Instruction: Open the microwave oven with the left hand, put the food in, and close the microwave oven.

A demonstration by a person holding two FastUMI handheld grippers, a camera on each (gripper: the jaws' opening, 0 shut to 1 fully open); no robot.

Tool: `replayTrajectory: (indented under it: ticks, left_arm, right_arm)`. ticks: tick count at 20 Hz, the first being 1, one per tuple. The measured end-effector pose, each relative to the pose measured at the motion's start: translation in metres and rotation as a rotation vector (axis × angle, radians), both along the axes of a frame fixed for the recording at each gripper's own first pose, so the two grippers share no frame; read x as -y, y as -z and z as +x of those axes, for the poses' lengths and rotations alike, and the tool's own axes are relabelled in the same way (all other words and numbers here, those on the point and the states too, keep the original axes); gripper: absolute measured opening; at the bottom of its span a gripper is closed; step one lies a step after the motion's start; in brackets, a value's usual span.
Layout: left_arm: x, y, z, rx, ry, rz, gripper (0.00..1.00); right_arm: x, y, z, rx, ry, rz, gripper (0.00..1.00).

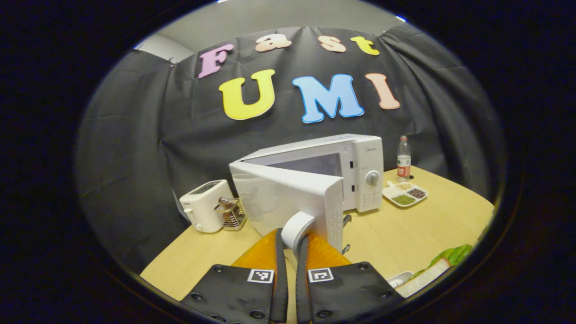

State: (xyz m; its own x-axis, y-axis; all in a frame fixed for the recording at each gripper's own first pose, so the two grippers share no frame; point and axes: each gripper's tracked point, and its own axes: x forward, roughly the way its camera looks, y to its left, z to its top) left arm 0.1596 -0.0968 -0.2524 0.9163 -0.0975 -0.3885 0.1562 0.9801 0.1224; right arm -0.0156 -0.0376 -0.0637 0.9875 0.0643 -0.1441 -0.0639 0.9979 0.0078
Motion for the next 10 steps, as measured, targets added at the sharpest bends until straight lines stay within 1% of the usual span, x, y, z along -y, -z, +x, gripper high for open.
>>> replayTrajectory:
  ticks: [1, 2, 3, 4, 5, 8, 9, 10]
  left_arm:
    - [-0.011, 0.001, -0.004, -0.002, -0.013, 0.006, 0.13]
    - [-0.02, 0.001, -0.007, -0.003, -0.024, 0.004, 0.13]
    - [-0.03, 0.001, -0.01, -0.003, -0.033, -0.002, 0.17]
    - [-0.038, 0.001, -0.013, -0.003, -0.038, -0.009, 0.13]
    - [-0.046, 0.003, -0.014, -0.001, -0.038, -0.015, 0.13]
    - [-0.065, 0.004, -0.018, 0.0, -0.013, -0.024, 0.13]
    - [-0.072, 0.004, -0.02, -0.002, -0.004, -0.033, 0.18]
    - [-0.08, 0.005, -0.02, -0.005, 0.004, -0.044, 0.13]
  right_arm:
    - [-0.009, 0.0, 0.0, 0.0, -0.012, 0.012, 0.98]
    - [-0.016, -0.001, 0.001, -0.001, -0.022, 0.017, 0.98]
    - [-0.025, -0.002, 0.003, 0.002, -0.031, 0.016, 0.98]
    - [-0.032, -0.004, 0.006, 0.006, -0.036, 0.011, 0.98]
    - [-0.04, -0.003, 0.008, 0.005, -0.04, 0.01, 0.98]
    - [-0.074, 0.003, 0.018, -0.022, -0.049, 0.039, 0.98]
    - [-0.087, 0.003, 0.021, -0.025, -0.051, 0.051, 0.98]
    - [-0.098, 0.001, 0.024, -0.025, -0.048, 0.054, 0.98]
